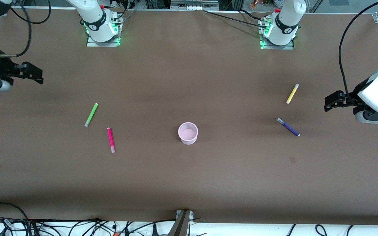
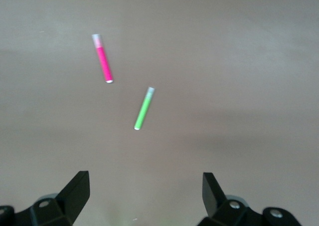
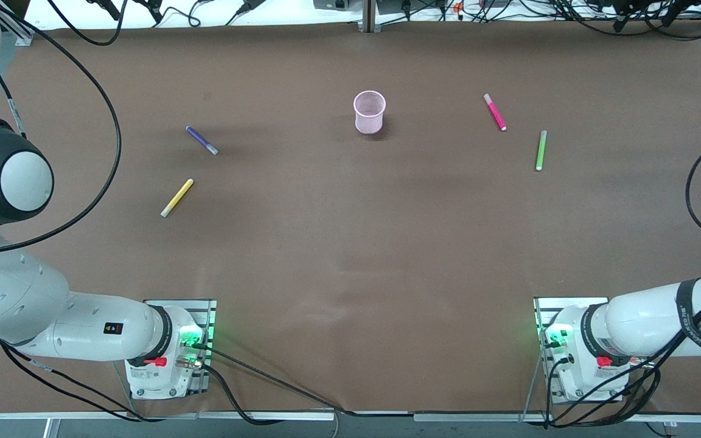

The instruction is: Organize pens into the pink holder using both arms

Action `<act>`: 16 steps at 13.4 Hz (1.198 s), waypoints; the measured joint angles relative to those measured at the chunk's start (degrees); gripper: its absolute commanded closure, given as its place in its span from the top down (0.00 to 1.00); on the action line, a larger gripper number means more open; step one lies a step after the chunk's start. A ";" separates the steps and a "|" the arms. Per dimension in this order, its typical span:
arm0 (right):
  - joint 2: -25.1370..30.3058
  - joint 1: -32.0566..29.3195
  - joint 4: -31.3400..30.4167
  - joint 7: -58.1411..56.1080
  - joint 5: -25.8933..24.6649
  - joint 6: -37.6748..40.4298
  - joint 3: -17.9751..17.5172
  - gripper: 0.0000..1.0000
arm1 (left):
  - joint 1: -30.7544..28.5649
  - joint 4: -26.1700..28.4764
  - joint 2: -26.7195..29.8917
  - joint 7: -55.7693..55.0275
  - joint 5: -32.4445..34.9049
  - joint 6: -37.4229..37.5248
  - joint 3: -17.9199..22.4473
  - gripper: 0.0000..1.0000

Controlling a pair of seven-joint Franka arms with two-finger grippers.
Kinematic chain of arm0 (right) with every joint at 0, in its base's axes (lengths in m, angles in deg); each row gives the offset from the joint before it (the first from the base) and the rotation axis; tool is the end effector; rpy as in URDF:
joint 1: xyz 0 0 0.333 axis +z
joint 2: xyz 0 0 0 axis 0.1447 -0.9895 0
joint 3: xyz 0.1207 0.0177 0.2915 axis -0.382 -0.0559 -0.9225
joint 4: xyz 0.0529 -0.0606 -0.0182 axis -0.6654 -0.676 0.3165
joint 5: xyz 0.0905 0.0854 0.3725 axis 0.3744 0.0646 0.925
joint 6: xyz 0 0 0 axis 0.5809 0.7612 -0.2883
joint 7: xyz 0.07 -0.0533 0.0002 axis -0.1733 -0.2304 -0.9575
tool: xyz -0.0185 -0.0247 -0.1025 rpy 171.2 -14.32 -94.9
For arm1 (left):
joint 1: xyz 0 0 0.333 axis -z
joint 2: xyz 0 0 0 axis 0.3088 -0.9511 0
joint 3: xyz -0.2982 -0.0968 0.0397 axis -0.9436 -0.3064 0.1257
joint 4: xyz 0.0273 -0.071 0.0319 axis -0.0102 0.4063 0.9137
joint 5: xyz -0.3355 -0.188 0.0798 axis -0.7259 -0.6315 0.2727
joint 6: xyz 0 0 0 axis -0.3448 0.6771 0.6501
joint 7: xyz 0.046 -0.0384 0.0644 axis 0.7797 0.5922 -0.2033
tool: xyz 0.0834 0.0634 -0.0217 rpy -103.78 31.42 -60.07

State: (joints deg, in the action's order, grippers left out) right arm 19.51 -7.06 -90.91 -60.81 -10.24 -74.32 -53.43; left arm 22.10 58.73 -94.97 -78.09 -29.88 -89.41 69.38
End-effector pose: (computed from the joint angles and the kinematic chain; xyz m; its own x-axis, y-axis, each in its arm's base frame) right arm 0.5684 -0.0091 0.5906 0.9969 0.0300 -0.0721 0.0340 -0.9980 0.0542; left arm 0.6243 -0.0233 0.5658 0.9972 -0.0746 -0.0018 -0.0746 -0.9972 0.0027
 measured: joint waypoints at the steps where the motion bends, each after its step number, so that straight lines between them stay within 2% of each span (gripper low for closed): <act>1: -0.33 -0.34 0.00 -0.29 0.00 -0.01 0.78 1.00 | 0.01 0.00 0.00 0.00 0.00 0.02 0.00 1.00; 16: -0.26 1.95 0.82 -0.29 0.05 -0.03 0.01 1.00 | 0.28 0.28 -0.05 -2.44 -0.65 1.52 0.22 1.00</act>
State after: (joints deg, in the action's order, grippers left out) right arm 19.25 -5.12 -90.08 -61.10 -10.19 -74.36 -53.42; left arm 22.38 59.01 -95.02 -80.53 -30.53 -87.89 69.60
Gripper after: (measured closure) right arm 0.000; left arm 0.000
